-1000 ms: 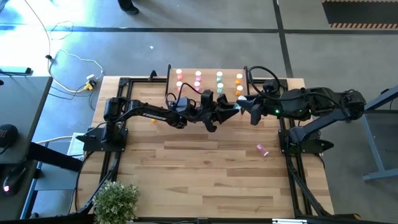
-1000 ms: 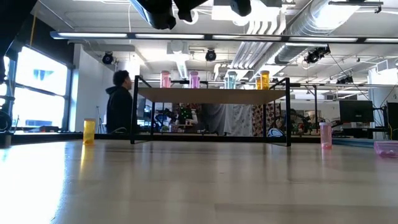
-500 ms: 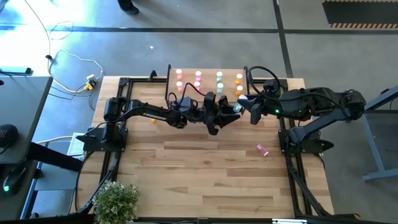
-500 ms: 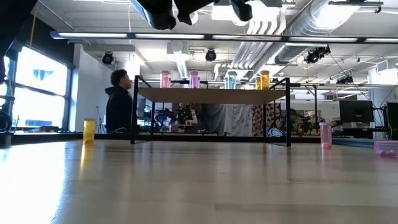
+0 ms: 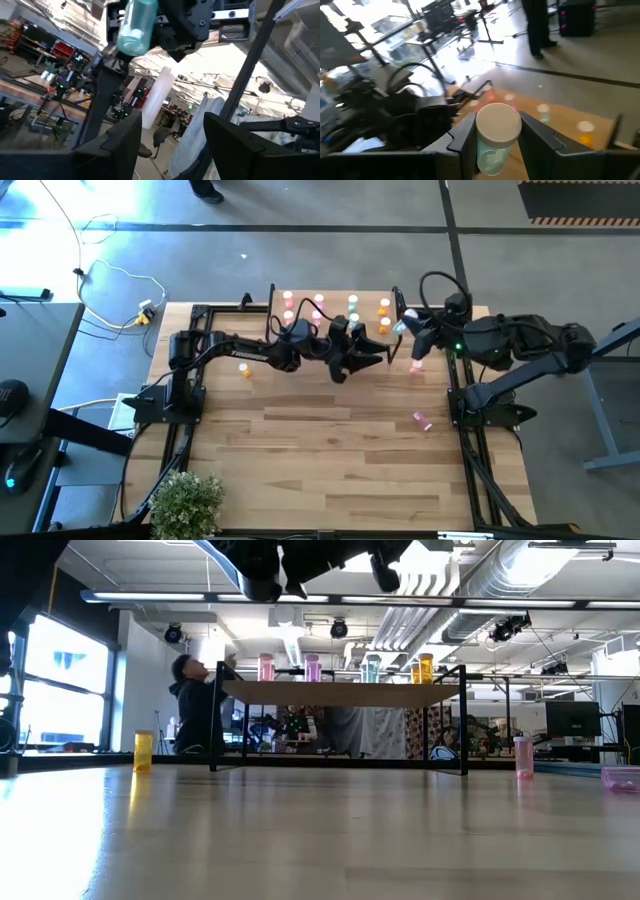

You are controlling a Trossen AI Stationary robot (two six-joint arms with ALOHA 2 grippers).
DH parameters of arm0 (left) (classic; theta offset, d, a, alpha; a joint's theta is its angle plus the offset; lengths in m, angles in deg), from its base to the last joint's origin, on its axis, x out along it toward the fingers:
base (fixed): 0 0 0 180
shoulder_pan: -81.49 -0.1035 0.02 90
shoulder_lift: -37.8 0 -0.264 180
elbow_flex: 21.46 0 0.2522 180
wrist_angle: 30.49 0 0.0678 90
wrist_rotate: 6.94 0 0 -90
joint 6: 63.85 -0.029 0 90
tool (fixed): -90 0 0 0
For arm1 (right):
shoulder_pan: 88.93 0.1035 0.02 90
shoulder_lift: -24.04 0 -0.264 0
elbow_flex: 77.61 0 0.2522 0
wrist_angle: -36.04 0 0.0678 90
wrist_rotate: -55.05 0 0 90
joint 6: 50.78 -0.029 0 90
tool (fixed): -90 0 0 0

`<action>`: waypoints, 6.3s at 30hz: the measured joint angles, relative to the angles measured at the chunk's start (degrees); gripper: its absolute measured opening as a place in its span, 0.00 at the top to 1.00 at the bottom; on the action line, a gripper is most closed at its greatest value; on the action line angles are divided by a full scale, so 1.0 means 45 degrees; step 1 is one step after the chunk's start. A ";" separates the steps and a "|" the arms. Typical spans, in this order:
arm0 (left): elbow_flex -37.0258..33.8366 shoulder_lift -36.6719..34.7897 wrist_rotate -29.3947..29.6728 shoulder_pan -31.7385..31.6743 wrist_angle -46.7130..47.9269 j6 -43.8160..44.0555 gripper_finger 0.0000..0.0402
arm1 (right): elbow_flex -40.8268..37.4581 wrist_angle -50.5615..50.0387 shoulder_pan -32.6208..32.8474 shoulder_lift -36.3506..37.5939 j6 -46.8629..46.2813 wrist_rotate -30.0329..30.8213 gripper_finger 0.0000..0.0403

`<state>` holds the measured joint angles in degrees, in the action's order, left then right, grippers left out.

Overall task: Pick and place medicine bottles onto shelf by color
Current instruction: Put the blue pill bottle aligned with the other blue pill bottles on the shelf, then put the orange pill bottle aligned with the other orange pill bottles on the shelf

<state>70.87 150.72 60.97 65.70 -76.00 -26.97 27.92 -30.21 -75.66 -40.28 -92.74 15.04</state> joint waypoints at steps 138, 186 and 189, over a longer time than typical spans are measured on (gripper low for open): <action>-0.6489 -0.9345 0.5727 0.0215 1.0647 -0.4905 0.55 | -0.9170 1.2374 -0.6051 -0.3709 0.7328 -0.5207 0.70; -0.6489 -0.9340 0.5727 0.0215 1.0647 -0.4901 0.55 | -0.8335 1.0659 -0.6022 -0.3714 0.7000 -0.4632 0.57; -0.6489 -0.9340 0.5727 0.0213 1.0645 -0.4901 0.55 | -0.8335 1.0695 -0.6022 -0.3714 0.7000 -0.4730 0.57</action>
<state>41.67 108.69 86.74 66.65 -28.10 -49.02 -9.59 17.92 -102.76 -56.99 -61.24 -6.24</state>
